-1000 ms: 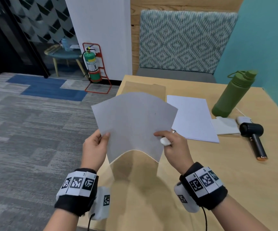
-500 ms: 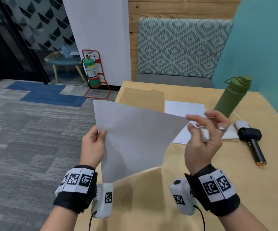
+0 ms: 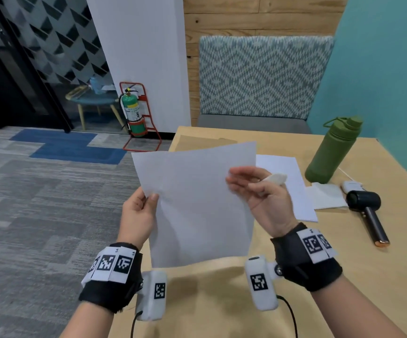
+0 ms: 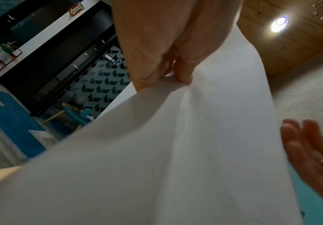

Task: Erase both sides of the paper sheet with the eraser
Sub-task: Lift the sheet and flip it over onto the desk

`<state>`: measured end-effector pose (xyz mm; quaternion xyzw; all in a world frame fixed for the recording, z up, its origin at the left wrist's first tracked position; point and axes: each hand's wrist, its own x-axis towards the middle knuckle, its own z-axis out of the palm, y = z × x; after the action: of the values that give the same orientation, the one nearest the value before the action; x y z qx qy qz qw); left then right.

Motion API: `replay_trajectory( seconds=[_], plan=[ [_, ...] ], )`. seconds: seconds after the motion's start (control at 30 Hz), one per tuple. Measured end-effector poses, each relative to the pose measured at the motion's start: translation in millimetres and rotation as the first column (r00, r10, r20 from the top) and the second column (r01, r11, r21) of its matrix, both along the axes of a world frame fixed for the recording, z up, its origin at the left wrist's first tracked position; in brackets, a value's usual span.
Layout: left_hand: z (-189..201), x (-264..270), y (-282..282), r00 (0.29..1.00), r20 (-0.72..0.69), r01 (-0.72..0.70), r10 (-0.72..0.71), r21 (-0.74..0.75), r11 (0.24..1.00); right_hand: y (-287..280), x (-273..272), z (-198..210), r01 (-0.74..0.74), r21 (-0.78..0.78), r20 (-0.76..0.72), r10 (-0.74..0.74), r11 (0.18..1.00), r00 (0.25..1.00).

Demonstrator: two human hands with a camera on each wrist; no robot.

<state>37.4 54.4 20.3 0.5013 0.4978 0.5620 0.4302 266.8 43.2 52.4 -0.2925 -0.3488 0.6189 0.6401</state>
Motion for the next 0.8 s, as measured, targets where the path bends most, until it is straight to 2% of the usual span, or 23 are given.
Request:
replay_trajectory(
  seconds=[0.07, 0.13, 0.17, 0.2, 0.23, 0.27, 0.33, 0.4, 0.43, 0.47, 0.5, 0.53, 0.6, 0.63, 0.67, 0.73, 0.77, 0.8],
  plan=[
    [-1, -1, 2, 1.0, -0.009, -0.011, 0.011, -0.006, 1.0, -2, -6, -12, -0.173, -0.131, 0.203, 0.198, 0.976, 0.959],
    [-2, -3, 2, 1.0, -0.023, -0.022, 0.022, -0.012, 1.0, -9, -11, -21, -0.277, -0.23, 0.484, 0.356, 0.933, 0.799],
    [-2, -5, 2, 0.999, -0.026, -0.029, 0.029, -0.015, 0.999, -12, -11, -23, -0.299, -0.233, 0.569, 0.379, 0.925, 0.73],
    [-2, -7, 2, 0.999, -0.029, -0.037, 0.036, -0.018, 0.999, -14, -10, -21, -0.299, -0.208, 0.597, 0.363, 0.931, 0.715],
    [-3, -8, 2, 0.999, -0.028, -0.045, 0.045, -0.022, 0.999, -15, -8, -18, -0.266, -0.166, 0.567, 0.312, 0.95, 0.762],
    [-3, -9, 1, 0.998, -0.023, -0.054, 0.054, -0.026, 0.998, -15, -6, -12, -0.202, -0.115, 0.48, 0.233, 0.973, 0.846],
    [-3, -10, 2, 0.998, -0.02, -0.063, 0.062, -0.029, 0.998, -9, 1, -1, -0.032, -0.045, 0.198, 0.041, 0.998, 0.979],
    [-3, -9, 3, 0.998, -0.018, -0.06, 0.06, -0.027, 0.998, 1, 7, 5, 0.047, -0.034, -0.065, -0.049, 0.998, 0.997],
    [-3, -7, 3, 0.998, -0.013, -0.057, 0.057, -0.026, 0.998, 4, 7, 6, 0.02, -0.036, -0.119, -0.025, 0.999, 0.993],
    [-3, -6, 3, 0.998, -0.01, -0.054, 0.054, -0.025, 0.998, 5, 5, 5, -0.037, -0.057, -0.088, 0.032, 0.998, 0.996],
    [-3, -4, 4, 0.999, -0.009, -0.052, 0.052, -0.022, 0.998, 4, 1, 1, -0.114, -0.104, 0.032, 0.118, 0.988, 0.992],
    [-3, -3, 4, 0.999, -0.011, -0.051, 0.05, -0.021, 0.999, 1, -4, -5, -0.199, -0.175, 0.215, 0.234, 0.964, 0.948],
    [-3, -2, 5, 0.999, -0.015, -0.053, 0.053, -0.021, 0.998, -7, -12, -17, -0.277, -0.305, 0.545, 0.405, 0.911, 0.734],
    [-2, -2, 6, 0.998, -0.011, -0.057, 0.057, -0.023, 0.998, -10, -13, -21, -0.254, -0.312, 0.621, 0.398, 0.916, 0.675],
    [-2, -1, 6, 0.998, -0.004, -0.061, 0.061, -0.026, 0.998, -11, -13, -22, -0.192, -0.28, 0.63, 0.331, 0.941, 0.703],
    [-1, -2, 6, 0.997, 0.006, -0.075, 0.075, -0.026, 0.997, -12, -11, -17, 0.083, -0.163, 0.513, 0.013, 0.983, 0.858],
    [-1, -2, 7, 0.997, 0.005, -0.081, 0.082, -0.025, 0.996, -11, -7, -14, 0.264, -0.1, 0.454, -0.192, 0.959, 0.87],
    [-2, -2, 7, 0.996, 0.004, -0.086, 0.086, -0.025, 0.996, -10, -3, -12, 0.42, -0.042, 0.43, -0.363, 0.906, 0.826]
  ],
)
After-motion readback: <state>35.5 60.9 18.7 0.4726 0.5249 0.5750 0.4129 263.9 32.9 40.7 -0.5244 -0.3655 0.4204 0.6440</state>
